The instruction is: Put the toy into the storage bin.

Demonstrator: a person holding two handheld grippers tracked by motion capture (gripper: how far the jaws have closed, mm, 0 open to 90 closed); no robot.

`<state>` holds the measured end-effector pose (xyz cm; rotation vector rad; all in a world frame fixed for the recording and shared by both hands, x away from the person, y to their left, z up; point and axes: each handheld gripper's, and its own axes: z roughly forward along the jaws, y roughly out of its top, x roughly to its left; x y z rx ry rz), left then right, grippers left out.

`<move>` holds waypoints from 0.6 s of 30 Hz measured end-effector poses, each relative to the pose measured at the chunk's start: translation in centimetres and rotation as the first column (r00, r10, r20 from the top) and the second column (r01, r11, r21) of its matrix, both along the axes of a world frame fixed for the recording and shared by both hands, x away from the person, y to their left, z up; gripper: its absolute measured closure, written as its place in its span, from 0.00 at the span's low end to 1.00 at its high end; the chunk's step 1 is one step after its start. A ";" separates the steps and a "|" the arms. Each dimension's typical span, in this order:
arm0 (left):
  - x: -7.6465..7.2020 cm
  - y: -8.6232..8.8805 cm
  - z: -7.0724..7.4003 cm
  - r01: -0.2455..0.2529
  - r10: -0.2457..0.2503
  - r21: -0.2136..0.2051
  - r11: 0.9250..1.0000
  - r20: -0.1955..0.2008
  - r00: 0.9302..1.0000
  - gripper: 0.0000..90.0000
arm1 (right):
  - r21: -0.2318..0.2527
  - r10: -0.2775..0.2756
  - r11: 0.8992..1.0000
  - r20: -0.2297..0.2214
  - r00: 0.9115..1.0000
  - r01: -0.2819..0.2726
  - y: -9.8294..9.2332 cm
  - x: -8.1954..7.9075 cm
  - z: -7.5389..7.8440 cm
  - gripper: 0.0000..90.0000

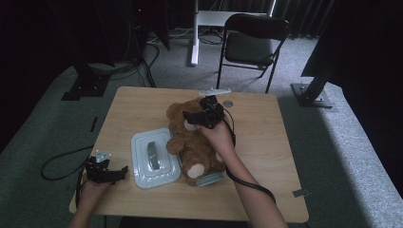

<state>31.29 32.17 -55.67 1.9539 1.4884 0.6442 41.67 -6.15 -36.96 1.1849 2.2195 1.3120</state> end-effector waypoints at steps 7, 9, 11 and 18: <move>0.0 0.0 0.0 0.000 0.000 -0.001 1.000 -0.001 1.000 0.01 | -0.061 0.001 0.998 -0.014 1.000 -0.001 0.5 -0.1 -1.8 0.23; 0.0 0.0 0.0 0.002 -0.002 0.001 1.000 -0.002 1.000 0.01 | -0.075 0.005 0.997 -0.021 1.000 -0.007 0.6 -0.1 -2.1 0.24; 0.0 0.0 0.0 0.003 -0.003 0.001 1.000 -0.002 1.000 0.01 | -0.085 0.020 0.996 -0.045 0.999 -0.023 0.7 0.1 -2.4 0.24; 0.0 0.0 0.0 0.002 -0.002 0.001 1.000 -0.002 1.000 0.01 | -0.100 0.031 0.994 -0.106 0.994 -0.042 1.1 0.6 -3.7 0.24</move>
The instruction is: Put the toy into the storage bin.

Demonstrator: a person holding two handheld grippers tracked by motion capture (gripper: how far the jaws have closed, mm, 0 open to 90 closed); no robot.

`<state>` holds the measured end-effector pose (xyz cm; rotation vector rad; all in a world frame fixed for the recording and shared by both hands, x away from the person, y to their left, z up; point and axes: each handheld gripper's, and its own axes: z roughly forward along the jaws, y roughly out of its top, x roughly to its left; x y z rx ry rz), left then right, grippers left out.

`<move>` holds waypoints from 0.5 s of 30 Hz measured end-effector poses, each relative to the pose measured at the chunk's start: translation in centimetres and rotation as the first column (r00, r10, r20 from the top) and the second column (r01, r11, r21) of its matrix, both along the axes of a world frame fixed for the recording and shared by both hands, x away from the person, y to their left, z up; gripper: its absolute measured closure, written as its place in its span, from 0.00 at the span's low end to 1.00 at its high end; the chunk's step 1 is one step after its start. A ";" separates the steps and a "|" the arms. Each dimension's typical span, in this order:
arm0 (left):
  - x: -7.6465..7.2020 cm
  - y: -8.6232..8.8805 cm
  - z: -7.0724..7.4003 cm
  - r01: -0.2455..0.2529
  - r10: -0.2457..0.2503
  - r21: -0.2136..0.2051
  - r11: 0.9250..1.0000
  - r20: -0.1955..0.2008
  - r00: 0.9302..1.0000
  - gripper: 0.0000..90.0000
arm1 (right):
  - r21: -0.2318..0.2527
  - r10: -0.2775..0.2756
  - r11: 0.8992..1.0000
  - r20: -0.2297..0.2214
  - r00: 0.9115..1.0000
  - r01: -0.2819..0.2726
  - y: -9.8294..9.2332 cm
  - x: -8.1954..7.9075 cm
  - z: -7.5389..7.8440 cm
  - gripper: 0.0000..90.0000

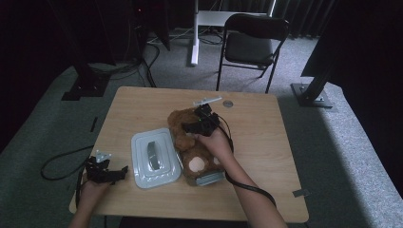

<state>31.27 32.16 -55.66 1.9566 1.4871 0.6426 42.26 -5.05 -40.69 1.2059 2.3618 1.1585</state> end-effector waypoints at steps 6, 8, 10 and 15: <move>0.0 0.0 0.0 0.001 -0.001 0.000 1.000 -0.001 1.000 0.01 | -0.008 0.010 1.000 -0.026 1.000 -0.010 0.3 0.1 -0.7 0.24; 0.0 0.0 0.0 0.001 -0.001 0.001 1.000 -0.001 1.000 0.01 | -0.015 0.017 1.000 -0.049 0.999 -0.018 0.3 0.3 -1.0 0.25; 0.0 0.0 0.0 0.001 -0.001 0.000 1.000 -0.001 1.000 0.01 | -0.027 0.018 0.999 -0.074 0.997 -0.020 0.4 0.6 -1.4 0.25; 0.0 0.0 0.0 0.003 -0.003 0.001 1.000 -0.002 1.000 0.01 | -0.122 0.020 0.992 -0.142 0.990 -0.037 1.7 1.4 -3.2 0.24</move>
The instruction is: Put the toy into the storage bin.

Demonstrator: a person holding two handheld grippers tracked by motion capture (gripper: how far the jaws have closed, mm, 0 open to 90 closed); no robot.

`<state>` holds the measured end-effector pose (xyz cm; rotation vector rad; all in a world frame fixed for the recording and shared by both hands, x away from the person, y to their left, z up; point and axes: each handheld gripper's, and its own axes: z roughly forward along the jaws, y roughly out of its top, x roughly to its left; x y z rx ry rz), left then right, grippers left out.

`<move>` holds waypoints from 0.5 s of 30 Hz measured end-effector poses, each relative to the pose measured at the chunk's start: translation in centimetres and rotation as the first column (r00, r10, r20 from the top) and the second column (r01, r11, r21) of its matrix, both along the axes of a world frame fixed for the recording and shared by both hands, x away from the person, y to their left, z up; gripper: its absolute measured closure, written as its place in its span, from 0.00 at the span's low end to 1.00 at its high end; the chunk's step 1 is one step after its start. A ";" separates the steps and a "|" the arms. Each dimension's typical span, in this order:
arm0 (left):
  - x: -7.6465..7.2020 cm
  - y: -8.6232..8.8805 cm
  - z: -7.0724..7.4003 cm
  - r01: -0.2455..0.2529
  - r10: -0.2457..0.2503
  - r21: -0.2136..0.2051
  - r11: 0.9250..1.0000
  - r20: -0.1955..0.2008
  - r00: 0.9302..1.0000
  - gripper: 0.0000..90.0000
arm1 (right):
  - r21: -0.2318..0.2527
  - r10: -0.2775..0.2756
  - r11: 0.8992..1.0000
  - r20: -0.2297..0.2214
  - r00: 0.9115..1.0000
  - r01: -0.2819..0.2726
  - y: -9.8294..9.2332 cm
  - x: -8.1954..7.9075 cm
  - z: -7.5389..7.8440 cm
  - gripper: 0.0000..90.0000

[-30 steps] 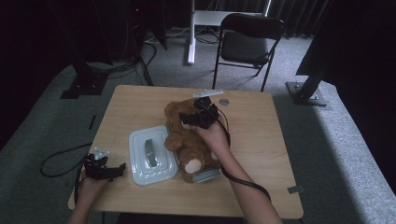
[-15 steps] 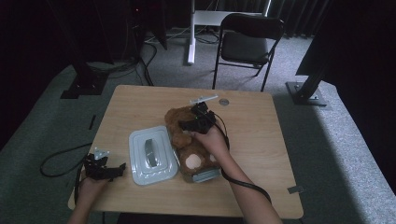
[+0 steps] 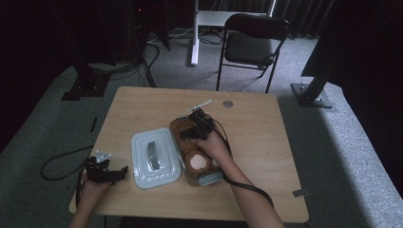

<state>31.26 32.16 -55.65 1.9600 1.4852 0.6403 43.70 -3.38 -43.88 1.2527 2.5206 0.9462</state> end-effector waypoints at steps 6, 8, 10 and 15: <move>0.0 0.0 0.0 0.001 -0.001 0.000 1.000 0.000 1.000 0.01 | -0.037 -0.004 0.999 -0.030 1.000 0.003 0.8 0.6 -1.1 0.23; 0.0 0.0 0.0 0.002 -0.002 0.000 1.000 0.000 1.000 0.01 | -0.044 -0.004 0.999 -0.030 1.000 0.003 0.9 0.6 -1.1 0.23; 0.0 0.0 0.0 0.002 -0.002 0.000 1.000 0.000 1.000 0.01 | -0.054 -0.005 0.999 -0.028 1.000 0.004 1.0 0.5 -1.1 0.23; 0.0 0.0 0.0 0.002 -0.002 0.000 1.000 0.000 1.000 0.01 | -0.043 -0.015 0.999 -0.013 1.000 0.014 0.8 0.5 -0.9 0.18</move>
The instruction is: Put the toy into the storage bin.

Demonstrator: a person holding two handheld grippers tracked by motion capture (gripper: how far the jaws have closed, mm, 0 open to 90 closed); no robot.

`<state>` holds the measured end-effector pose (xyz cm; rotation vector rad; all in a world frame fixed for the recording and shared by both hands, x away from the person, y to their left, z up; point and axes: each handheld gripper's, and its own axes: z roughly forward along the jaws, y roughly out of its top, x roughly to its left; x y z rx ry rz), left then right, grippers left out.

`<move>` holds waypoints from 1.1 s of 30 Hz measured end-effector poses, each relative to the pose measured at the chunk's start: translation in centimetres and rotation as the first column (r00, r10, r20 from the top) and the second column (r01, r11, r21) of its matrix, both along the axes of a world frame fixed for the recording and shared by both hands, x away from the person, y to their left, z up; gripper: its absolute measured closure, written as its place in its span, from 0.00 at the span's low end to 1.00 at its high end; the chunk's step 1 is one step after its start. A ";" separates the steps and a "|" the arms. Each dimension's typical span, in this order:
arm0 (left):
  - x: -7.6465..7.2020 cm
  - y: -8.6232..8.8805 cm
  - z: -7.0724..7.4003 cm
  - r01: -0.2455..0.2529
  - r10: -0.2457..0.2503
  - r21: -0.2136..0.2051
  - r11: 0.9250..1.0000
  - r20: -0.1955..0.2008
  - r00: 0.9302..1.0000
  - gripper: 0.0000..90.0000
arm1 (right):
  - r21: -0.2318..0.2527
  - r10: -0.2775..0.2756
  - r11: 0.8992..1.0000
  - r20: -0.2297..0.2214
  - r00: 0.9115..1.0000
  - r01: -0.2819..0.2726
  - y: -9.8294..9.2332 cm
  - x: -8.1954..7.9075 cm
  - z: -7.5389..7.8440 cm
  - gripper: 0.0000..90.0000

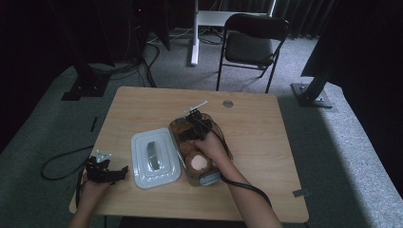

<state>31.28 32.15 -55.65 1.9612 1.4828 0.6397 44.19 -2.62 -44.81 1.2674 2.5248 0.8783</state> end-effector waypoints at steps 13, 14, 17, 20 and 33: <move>0.0 0.0 0.0 0.001 -0.001 0.001 1.000 0.000 1.000 0.01 | 0.112 0.020 0.993 0.066 0.998 -0.028 -2.3 -1.6 4.4 0.21; 0.0 0.0 0.0 0.001 -0.001 0.001 1.000 0.000 1.000 0.01 | 0.124 0.022 0.992 0.074 0.997 -0.031 -2.6 -2.0 4.8 0.21; 0.0 0.0 0.0 -0.001 0.001 0.000 1.000 0.001 1.000 0.01 | 0.146 0.034 0.988 0.099 0.995 -0.049 -3.4 -3.2 5.8 0.21; 0.0 0.0 0.0 -0.001 0.001 0.000 1.000 0.001 1.000 0.01 | 0.158 0.052 0.985 0.118 0.992 -0.070 -4.0 -4.4 6.4 0.21; 0.0 0.0 0.0 -0.001 0.001 -0.002 1.000 0.001 1.000 0.01 | 0.204 0.070 0.974 0.140 0.988 -0.098 -7.6 -8.3 5.7 0.23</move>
